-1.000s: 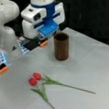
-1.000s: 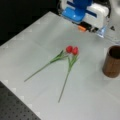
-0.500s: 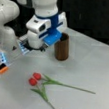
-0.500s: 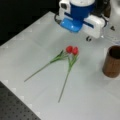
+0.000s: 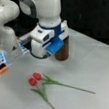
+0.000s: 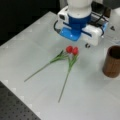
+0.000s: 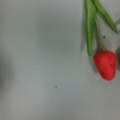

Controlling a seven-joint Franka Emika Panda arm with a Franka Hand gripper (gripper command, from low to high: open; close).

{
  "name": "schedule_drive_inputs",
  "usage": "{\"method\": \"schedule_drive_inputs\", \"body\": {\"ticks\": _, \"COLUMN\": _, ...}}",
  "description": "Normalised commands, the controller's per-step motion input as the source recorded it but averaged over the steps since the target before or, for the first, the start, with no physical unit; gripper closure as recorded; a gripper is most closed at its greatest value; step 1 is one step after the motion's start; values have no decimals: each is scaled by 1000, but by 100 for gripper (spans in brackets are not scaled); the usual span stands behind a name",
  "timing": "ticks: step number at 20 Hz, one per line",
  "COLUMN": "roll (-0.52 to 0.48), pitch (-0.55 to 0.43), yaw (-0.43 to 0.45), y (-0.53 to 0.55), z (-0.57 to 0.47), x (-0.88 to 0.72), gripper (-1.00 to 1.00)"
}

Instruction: Flower insertion into a vase

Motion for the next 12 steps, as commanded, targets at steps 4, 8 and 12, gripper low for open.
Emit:
{"method": "schedule_drive_inputs", "body": {"ticks": 4, "roll": 88, "pitch": 61, "yaw": -28, "y": -3, "z": -194, "x": 191, "gripper": -100}}
{"method": "schedule_drive_inputs", "body": {"ticks": 8, "roll": 56, "pitch": 40, "yaw": -58, "y": 32, "z": -168, "x": 227, "gripper": -100}}
{"method": "schedule_drive_inputs", "body": {"ticks": 12, "roll": 16, "pitch": 30, "yaw": -71, "y": 48, "z": -243, "x": 249, "gripper": -100}}
